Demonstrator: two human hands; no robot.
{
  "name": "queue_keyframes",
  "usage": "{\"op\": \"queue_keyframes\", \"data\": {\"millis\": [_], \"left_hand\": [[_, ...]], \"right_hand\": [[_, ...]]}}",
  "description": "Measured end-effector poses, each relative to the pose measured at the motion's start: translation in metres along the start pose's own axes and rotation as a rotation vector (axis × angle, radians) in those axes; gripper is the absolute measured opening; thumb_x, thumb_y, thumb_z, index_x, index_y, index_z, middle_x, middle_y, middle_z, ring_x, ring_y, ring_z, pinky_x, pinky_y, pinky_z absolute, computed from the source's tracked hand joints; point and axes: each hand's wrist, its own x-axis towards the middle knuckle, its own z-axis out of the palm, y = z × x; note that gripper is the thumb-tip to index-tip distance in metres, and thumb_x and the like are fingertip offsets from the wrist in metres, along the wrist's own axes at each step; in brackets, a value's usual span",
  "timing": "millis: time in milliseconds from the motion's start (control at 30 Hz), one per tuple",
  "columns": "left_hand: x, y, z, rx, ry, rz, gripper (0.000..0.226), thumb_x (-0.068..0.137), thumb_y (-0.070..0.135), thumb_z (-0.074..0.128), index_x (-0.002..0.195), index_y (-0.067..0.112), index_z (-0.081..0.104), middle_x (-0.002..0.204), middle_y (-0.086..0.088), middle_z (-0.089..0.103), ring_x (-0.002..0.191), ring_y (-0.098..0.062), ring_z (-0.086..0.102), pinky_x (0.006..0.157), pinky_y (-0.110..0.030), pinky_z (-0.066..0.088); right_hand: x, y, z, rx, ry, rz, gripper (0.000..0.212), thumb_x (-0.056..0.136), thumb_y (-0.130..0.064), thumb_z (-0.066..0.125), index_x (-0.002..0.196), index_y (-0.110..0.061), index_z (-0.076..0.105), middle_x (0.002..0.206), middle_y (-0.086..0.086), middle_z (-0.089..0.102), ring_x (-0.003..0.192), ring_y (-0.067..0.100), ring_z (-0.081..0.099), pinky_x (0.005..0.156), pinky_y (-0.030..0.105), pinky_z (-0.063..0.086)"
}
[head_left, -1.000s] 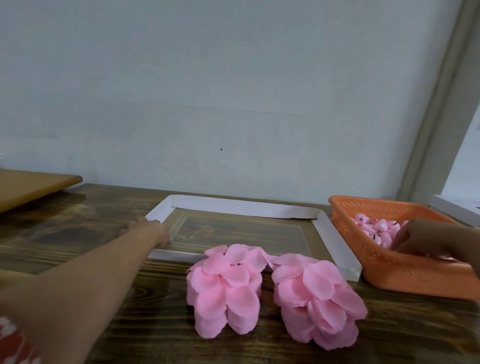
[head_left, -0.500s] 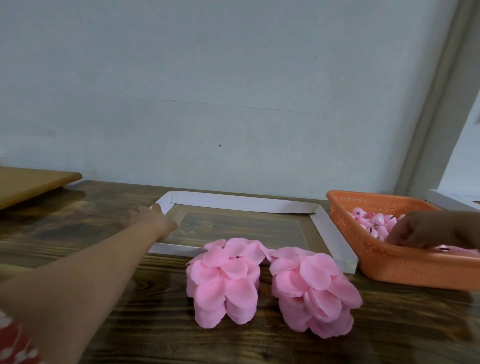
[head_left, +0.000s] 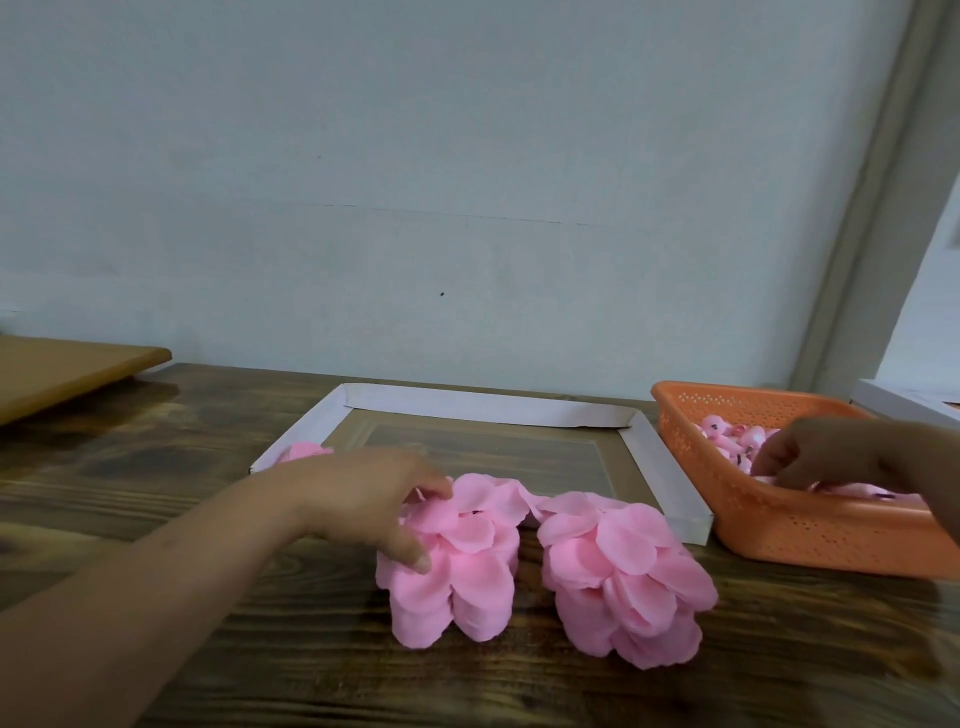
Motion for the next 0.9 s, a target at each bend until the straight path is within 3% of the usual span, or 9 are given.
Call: {"op": "queue_keyframes", "data": {"millis": [67,167,333,433,533,600,700,800,900], "left_hand": [[0.002,0.001,0.003,0.012,0.093,0.032,0.027,0.085,0.031,0.061,0.105,0.014,0.066,0.104,-0.001,0.065,0.09,-0.013,0.057,0.084,-0.039,0.048],[0.005,-0.001,0.006,-0.059,0.205,0.013,0.022,0.087,0.024,0.057,0.096,0.009,0.071,0.093,-0.004,0.069,0.071,-0.006,0.054,0.067,-0.022,0.043],[0.001,-0.003,0.015,-0.08,0.117,-0.036,0.04,0.077,0.042,0.069,0.113,0.027,0.06,0.107,0.013,0.062,0.093,-0.005,0.055,0.079,-0.025,0.044],[0.002,0.0,0.016,-0.017,0.195,-0.007,0.015,0.086,0.025,0.057,0.085,0.011,0.063,0.071,0.003,0.056,0.062,-0.005,0.042,0.058,-0.023,0.032],[0.002,0.002,0.016,-0.107,0.221,-0.069,0.027,0.092,0.017,0.048,0.069,0.007,0.059,0.061,0.003,0.049,0.054,-0.007,0.037,0.054,-0.023,0.029],[0.001,0.001,0.016,-0.172,0.233,-0.086,0.038,0.097,0.024,0.046,0.061,0.02,0.057,0.059,0.01,0.053,0.055,-0.005,0.043,0.056,-0.021,0.033],[-0.006,0.003,0.009,-0.311,0.266,-0.096,0.031,0.098,0.025,0.048,0.075,0.032,0.067,0.073,0.021,0.065,0.071,-0.001,0.058,0.064,-0.017,0.042],[-0.009,0.002,0.003,-0.497,0.398,-0.141,0.03,0.096,0.018,0.052,0.076,0.021,0.073,0.086,0.003,0.073,0.09,-0.025,0.065,0.082,-0.034,0.051],[-0.008,0.004,0.0,-0.686,0.466,-0.202,0.027,0.096,0.021,0.053,0.084,0.013,0.076,0.096,-0.011,0.073,0.092,-0.027,0.068,0.083,-0.038,0.055]], "right_hand": [[-0.001,-0.002,0.0,-0.012,0.029,-0.008,0.018,0.084,-0.006,0.065,0.085,-0.022,0.074,0.09,-0.001,0.072,0.089,0.017,0.063,0.068,0.023,0.05],[-0.001,-0.005,0.001,-0.048,0.064,-0.012,0.015,0.085,-0.011,0.065,0.088,-0.023,0.073,0.09,-0.004,0.07,0.084,0.014,0.061,0.062,0.021,0.047],[-0.002,-0.016,0.001,-0.223,0.024,-0.037,0.023,0.085,-0.016,0.062,0.092,-0.036,0.068,0.08,-0.017,0.065,0.076,0.003,0.058,0.062,0.015,0.043],[0.0,-0.018,0.001,-0.272,0.042,-0.038,0.019,0.083,-0.019,0.063,0.089,-0.035,0.072,0.084,-0.017,0.067,0.081,0.005,0.061,0.069,0.018,0.045],[0.0,-0.018,0.002,-0.279,0.062,-0.044,0.021,0.083,-0.019,0.062,0.08,-0.037,0.07,0.086,-0.017,0.067,0.083,0.006,0.06,0.069,0.02,0.044],[-0.001,-0.019,0.003,-0.245,0.059,-0.038,0.022,0.085,-0.017,0.06,0.077,-0.035,0.07,0.087,-0.013,0.069,0.082,0.009,0.061,0.067,0.019,0.045],[-0.004,-0.019,0.003,-0.174,0.076,-0.002,0.017,0.083,-0.011,0.062,0.075,-0.022,0.072,0.083,-0.002,0.071,0.077,0.014,0.063,0.059,0.02,0.047],[-0.011,-0.021,-0.001,-0.153,0.185,0.021,0.009,0.076,-0.01,0.068,0.068,-0.014,0.071,0.071,0.004,0.068,0.064,0.018,0.058,0.055,0.025,0.044],[-0.017,-0.023,-0.007,-0.141,0.346,0.02,0.016,0.074,-0.004,0.067,0.06,-0.011,0.065,0.059,0.005,0.06,0.057,0.016,0.051,0.051,0.024,0.036]]}}
